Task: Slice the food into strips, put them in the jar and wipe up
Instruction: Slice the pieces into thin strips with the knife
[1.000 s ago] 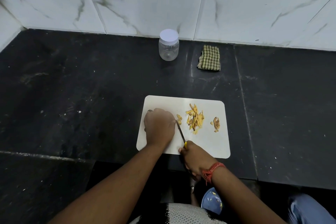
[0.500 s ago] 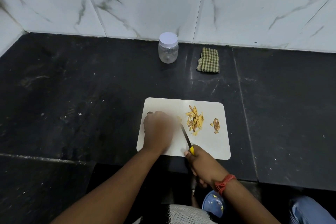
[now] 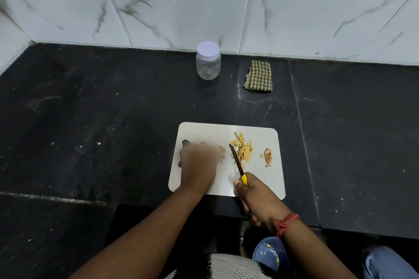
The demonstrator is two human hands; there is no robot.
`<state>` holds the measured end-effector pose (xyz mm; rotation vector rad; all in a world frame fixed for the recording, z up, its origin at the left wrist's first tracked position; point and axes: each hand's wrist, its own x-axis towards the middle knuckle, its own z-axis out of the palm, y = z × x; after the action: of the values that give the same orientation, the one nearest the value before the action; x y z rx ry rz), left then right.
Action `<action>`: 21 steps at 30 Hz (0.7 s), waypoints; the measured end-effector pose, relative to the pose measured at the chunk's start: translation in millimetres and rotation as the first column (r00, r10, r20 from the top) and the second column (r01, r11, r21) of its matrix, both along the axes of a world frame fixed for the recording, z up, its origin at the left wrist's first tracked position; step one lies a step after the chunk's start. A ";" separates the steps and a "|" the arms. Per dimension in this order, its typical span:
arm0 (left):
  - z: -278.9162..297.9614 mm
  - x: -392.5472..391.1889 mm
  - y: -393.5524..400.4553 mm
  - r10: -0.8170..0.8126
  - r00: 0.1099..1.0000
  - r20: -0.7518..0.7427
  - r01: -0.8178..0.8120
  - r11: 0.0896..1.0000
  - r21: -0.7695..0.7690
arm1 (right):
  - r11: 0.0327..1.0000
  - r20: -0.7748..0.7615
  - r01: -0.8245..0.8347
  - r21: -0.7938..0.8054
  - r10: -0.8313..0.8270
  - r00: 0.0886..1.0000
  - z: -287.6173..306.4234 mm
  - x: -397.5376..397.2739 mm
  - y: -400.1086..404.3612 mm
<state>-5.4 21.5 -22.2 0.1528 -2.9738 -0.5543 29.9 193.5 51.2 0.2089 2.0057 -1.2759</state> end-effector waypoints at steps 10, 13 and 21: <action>2.8 3.7 -1.3 -0.212 0.975 -0.070 0.188 0.948 -0.255 | 1.000 -0.020 -0.026 -0.008 0.025 0.999 0.1 0.5 9.2; 1.7 4.8 -4.4 -0.321 0.941 -0.106 0.264 0.894 -0.362 | 0.999 -0.032 -0.044 -0.009 0.043 0.999 2.1 1.3 11.1; -2.6 26.8 13.2 -0.461 0.879 -0.122 0.388 0.840 -0.381 | 0.999 -0.056 -0.027 -0.034 0.025 0.998 2.3 9.6 16.6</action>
<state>21.4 34.7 -24.7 -0.5803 -2.8322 -0.0590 39.5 210.1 53.6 0.1321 2.0249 -1.3123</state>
